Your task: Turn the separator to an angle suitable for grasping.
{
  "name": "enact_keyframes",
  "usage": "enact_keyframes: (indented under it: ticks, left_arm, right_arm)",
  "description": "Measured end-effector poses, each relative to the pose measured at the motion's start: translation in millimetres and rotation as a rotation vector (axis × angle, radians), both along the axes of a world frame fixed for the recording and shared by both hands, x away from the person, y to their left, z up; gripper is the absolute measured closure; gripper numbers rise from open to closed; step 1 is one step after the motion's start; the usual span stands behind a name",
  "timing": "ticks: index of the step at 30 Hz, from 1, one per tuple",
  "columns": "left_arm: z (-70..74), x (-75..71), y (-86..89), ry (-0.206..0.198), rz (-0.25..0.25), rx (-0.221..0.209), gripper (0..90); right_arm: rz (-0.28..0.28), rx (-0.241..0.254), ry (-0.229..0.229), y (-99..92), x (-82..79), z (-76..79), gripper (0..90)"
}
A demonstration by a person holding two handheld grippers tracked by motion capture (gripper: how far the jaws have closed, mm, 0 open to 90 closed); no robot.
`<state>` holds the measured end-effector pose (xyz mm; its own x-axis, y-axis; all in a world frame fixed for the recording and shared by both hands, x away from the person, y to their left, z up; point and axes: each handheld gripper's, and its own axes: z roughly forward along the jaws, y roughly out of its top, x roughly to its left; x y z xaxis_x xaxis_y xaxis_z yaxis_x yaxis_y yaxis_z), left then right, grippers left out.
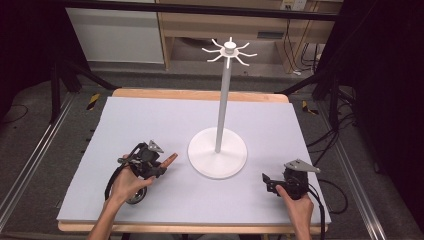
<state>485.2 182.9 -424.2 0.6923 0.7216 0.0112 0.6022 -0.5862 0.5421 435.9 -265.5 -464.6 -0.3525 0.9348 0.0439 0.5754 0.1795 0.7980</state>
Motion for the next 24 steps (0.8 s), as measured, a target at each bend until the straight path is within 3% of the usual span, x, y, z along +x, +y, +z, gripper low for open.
enact_keyframes:
  ticks: [2, 4, 9, 10, 12, 14, 15, 22, 24]
  left_arm:
    - [7.5, -3.7, 2.0, -0.033, 0.002, -0.021, 67.6]
    - [10.1, -5.3, 2.5, -0.041, 0.005, -0.032, 67.6]
    - [31.0, -18.5, 6.1, -0.124, 0.004, -0.094, 67.6]
    - [31.0, -18.5, 6.1, -0.124, 0.004, -0.094, 67.6]
    - [37.2, -25.0, 6.2, -0.172, 0.008, -0.121, 67.6]
    - [39.1, -26.8, 6.0, -0.189, 0.012, -0.132, 67.6]
    - [41.4, -29.1, 6.7, -0.220, 0.019, -0.157, 67.5]
    - [50.8, -38.7, 13.2, -0.318, 0.039, -0.281, 67.5]
    - [53.3, -40.6, 14.9, -0.337, 0.042, -0.296, 67.5]
  right_arm:
    - [0.000, -0.002, -0.002, -0.3, -0.1, 0.2, 6.0]
    - [0.000, -0.002, -0.002, -0.4, -0.2, 0.3, 6.0]
    - [-0.005, 0.001, -0.014, -1.1, -0.5, 0.9, 5.9]
    - [-0.008, -0.002, -0.020, -1.1, -0.5, 0.9, 5.9]
    - [-0.016, 0.002, -0.030, -1.1, -0.6, 1.0, 5.9]
    - [-0.016, 0.005, -0.034, -1.4, -0.3, 1.3, 5.9]
    - [-0.015, 0.007, -0.035, -1.4, -0.5, 1.4, 6.0]
    - [-0.023, 0.013, -0.040, -2.3, -1.2, 2.3, 6.0]
    - [-0.022, 0.012, -0.036, -2.1, -1.1, 2.2, 5.9]
